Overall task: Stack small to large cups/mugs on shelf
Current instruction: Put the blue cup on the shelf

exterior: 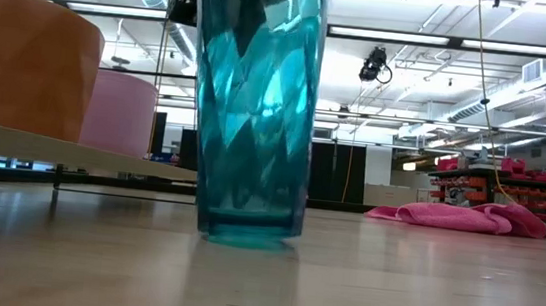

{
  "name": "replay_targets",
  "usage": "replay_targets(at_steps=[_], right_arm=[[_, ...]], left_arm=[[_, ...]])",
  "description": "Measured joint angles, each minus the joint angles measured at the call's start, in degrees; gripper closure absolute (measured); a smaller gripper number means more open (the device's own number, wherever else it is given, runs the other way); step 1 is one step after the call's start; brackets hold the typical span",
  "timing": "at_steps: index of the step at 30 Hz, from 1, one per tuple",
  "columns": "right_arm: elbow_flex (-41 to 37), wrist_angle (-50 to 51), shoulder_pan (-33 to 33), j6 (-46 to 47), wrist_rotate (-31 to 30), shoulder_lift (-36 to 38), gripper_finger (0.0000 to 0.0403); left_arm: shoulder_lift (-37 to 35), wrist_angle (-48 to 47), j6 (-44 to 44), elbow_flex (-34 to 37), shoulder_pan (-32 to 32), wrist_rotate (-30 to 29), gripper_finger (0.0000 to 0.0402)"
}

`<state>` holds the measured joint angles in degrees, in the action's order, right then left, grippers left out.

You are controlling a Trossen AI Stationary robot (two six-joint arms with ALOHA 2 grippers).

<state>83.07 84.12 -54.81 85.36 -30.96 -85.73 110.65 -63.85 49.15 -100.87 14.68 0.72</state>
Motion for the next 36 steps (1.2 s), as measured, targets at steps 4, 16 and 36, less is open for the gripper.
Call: replay_targets(at_steps=[4, 16, 36], right_arm=[[0.0, 0.0, 0.02, 0.0, -0.11, 0.0, 0.0343], [0.0, 0.0, 0.02, 0.0, -0.59, -0.02, 0.0344], [0.0, -0.08, 0.02, -1.31, -3.62, -0.07, 0.0344]], left_arm=[[0.02, -0.1, -1.55, -2.75, 0.0, 2.48, 0.039], [-0.07, -5.47, -6.72, -27.99, 0.02, 3.04, 0.039], [-8.24, -25.07, 7.69, -30.92, 6.11, 4.04, 0.039]])
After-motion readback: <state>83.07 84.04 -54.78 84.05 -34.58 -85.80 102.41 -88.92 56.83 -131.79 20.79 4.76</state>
